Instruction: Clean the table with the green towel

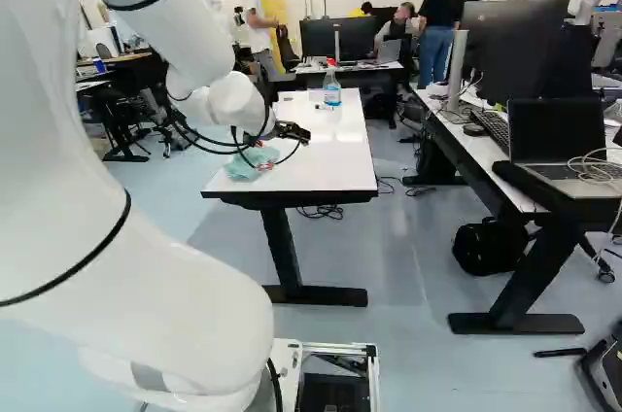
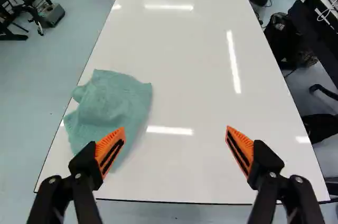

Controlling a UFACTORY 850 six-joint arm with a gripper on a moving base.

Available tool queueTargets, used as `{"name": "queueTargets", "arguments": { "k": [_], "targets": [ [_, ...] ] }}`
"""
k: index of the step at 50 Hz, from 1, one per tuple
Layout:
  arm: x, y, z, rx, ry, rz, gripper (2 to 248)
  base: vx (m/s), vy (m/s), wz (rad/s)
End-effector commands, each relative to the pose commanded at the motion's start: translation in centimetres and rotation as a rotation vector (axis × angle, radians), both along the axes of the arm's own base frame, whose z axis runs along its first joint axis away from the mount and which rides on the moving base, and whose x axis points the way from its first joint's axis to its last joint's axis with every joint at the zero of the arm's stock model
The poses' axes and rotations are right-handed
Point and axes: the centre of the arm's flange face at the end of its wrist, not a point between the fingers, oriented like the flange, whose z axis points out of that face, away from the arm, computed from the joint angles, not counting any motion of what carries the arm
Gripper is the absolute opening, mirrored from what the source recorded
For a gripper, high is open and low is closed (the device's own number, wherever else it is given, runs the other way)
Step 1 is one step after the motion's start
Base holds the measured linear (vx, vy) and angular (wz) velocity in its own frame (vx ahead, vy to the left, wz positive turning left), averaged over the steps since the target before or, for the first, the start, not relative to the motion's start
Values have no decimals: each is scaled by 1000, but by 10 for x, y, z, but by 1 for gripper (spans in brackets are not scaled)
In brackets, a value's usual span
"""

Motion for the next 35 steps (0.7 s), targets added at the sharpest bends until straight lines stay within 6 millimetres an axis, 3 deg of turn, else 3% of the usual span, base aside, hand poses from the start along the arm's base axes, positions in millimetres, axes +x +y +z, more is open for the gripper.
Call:
{"name": "queueTargets", "arguments": {
  "k": [35],
  "targets": [
    [-62, -6, -55, 3, -186, -12, 247, 0, 0, 0]
  ]
}}
